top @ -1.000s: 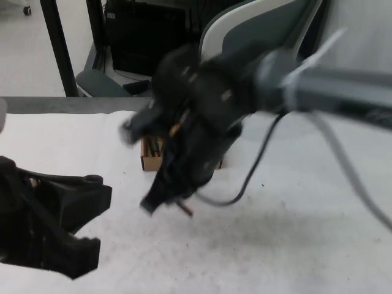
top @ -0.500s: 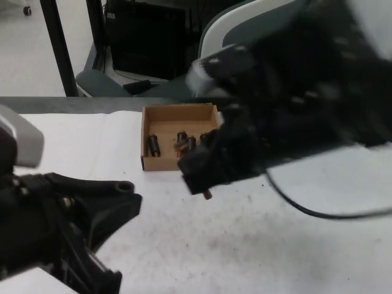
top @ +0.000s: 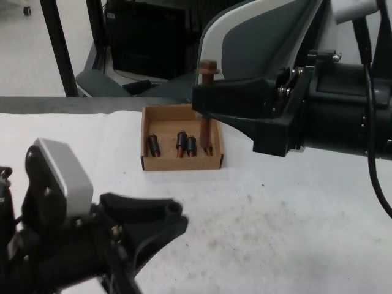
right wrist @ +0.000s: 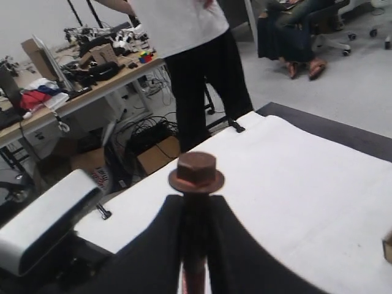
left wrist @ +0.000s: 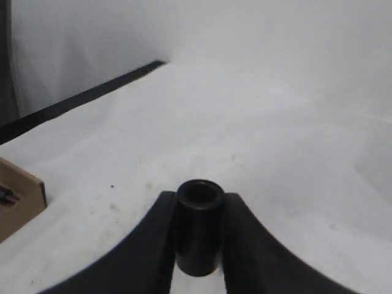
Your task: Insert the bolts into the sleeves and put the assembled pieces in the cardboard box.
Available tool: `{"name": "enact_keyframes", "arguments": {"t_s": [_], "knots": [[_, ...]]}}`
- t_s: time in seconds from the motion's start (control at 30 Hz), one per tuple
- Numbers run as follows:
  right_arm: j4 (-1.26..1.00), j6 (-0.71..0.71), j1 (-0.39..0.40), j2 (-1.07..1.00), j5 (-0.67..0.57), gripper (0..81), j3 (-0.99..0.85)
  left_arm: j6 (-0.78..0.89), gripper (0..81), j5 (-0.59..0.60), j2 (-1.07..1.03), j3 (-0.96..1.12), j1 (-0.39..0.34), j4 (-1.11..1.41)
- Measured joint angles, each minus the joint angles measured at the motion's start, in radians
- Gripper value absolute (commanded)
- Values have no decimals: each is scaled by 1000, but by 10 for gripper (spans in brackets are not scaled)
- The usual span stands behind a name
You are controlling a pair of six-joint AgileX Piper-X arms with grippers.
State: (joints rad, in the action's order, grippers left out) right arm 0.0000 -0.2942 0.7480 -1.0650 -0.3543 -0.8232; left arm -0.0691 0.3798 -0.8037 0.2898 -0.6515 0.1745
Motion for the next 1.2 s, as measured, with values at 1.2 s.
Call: {"name": "enact_keyframes", "arguments": {"t_s": [1.2], "knots": [[0,-36,0,0,-93,2,4,279,8,140,-102,12,0,408]]}}
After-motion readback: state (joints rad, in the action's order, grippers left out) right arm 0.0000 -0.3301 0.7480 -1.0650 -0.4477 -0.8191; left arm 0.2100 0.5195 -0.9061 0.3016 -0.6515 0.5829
